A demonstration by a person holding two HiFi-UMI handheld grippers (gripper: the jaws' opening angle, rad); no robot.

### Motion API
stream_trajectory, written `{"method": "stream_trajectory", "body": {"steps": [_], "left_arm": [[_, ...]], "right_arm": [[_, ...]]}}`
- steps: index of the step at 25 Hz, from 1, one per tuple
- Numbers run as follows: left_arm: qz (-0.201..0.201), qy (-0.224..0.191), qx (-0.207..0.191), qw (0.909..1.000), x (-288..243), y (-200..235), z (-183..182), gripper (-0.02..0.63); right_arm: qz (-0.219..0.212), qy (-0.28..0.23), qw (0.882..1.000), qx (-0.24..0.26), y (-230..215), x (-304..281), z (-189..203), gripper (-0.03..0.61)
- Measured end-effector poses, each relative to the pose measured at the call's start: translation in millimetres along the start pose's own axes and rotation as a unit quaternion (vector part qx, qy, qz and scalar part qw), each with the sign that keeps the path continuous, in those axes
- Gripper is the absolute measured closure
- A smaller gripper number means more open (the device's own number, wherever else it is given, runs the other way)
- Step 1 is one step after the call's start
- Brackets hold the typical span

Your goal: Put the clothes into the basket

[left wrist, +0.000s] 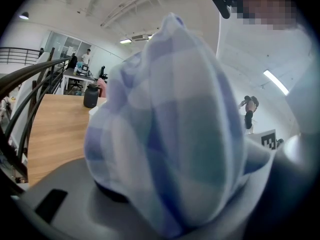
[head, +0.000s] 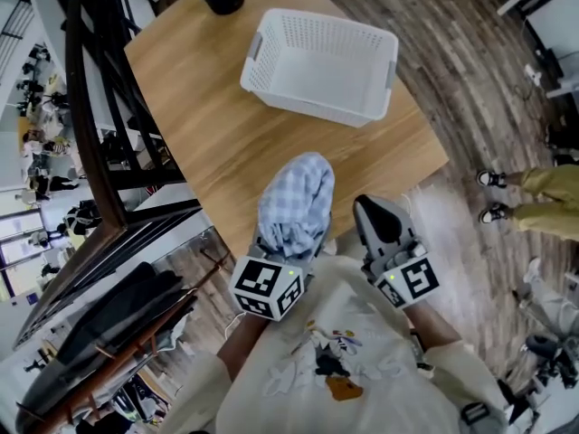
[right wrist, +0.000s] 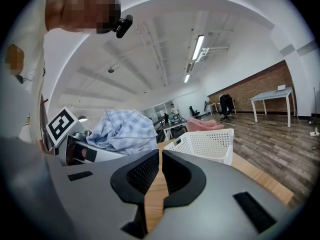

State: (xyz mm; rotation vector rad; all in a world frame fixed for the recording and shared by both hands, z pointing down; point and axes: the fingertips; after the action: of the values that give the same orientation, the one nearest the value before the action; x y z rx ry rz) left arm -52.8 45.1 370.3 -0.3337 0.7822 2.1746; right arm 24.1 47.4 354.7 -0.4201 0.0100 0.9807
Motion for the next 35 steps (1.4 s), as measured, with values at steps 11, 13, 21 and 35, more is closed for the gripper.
{"method": "stream_trajectory", "body": {"steps": [11,13,21,35], "left_arm": [[-0.010,0.003,-0.002,0.9999,-36,13,-22,0.359],[-0.011,0.005,-0.001,0.9999,-42,14,-25,0.359],[-0.010,0.011,-0.001,0.9999,-69,12,-44,0.359],[-0.039,0.009,0.019,0.9990,-100,31,-62,0.359]], "right_arm": [[-0.016,-0.004,1.000,0.007,-27,-31,-21,0.546],[-0.016,-0.002,1.000,0.007,-33,-33,-22,0.546],[-0.014,-0.008,1.000,-0.002,-61,-47,-37,0.546],[-0.023,0.007,1.000,-0.015,-102,-76,-40,0.546]]}}
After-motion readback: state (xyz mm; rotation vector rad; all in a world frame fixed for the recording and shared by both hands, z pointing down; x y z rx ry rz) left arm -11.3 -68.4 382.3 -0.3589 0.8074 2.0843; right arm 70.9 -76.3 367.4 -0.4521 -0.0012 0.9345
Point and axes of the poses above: the fingertips, and each gripper's own axes: x backward along the fingers, y to its left, z out of its underside, and after that the axes turned 2 degrees about -z, right-handed
